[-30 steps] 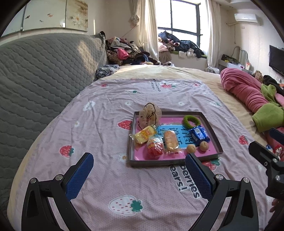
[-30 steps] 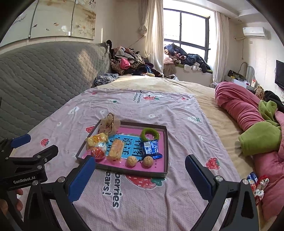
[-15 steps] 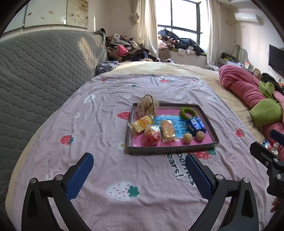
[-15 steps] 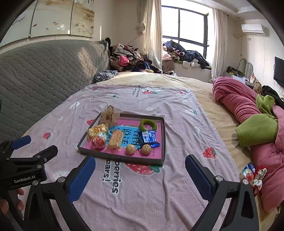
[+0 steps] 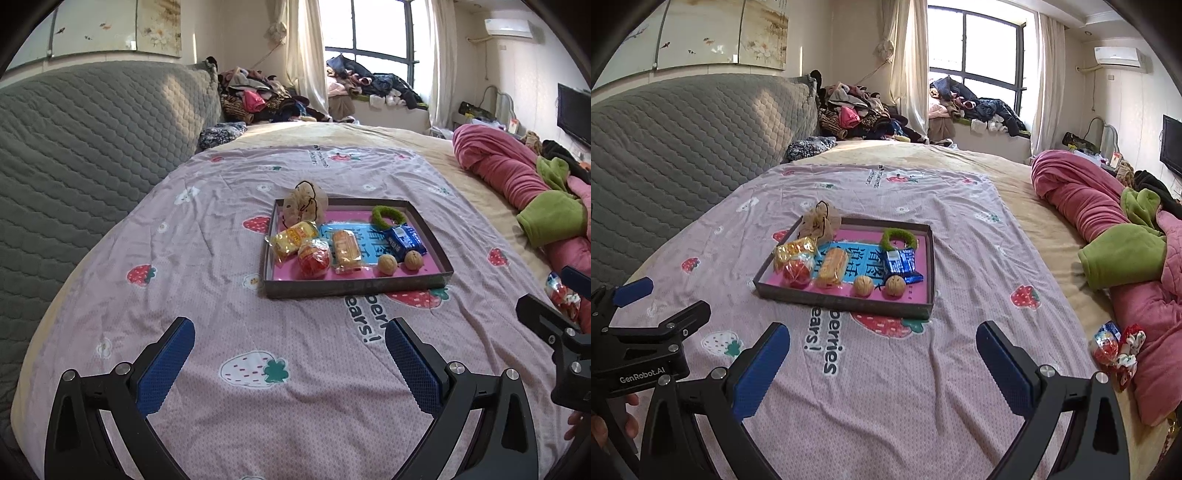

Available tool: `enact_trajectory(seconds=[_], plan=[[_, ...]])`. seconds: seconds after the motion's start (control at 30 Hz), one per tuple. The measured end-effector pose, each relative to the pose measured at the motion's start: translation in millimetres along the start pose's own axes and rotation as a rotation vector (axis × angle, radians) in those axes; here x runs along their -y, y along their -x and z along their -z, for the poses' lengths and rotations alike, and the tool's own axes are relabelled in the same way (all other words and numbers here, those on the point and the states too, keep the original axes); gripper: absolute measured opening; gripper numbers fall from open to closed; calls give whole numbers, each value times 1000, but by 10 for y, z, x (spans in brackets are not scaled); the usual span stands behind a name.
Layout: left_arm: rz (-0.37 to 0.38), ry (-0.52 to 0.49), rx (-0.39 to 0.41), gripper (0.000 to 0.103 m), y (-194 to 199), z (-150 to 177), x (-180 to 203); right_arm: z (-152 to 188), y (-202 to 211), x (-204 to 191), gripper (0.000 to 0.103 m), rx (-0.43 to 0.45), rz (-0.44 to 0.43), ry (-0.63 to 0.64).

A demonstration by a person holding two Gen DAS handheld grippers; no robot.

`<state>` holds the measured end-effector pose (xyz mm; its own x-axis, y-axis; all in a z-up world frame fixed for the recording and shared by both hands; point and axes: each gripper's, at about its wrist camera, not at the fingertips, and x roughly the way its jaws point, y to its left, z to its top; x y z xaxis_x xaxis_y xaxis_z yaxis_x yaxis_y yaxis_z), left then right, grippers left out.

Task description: Organize objects

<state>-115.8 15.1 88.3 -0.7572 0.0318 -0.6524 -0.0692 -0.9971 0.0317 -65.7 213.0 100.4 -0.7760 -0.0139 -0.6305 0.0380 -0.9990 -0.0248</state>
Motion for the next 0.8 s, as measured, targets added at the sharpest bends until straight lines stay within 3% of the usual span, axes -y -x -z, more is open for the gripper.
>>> enact_trajectory(seconds=[0.8], plan=[[-28, -32, -42, 103, -229, 364, 65, 336, -160, 24, 102, -31, -15, -8]])
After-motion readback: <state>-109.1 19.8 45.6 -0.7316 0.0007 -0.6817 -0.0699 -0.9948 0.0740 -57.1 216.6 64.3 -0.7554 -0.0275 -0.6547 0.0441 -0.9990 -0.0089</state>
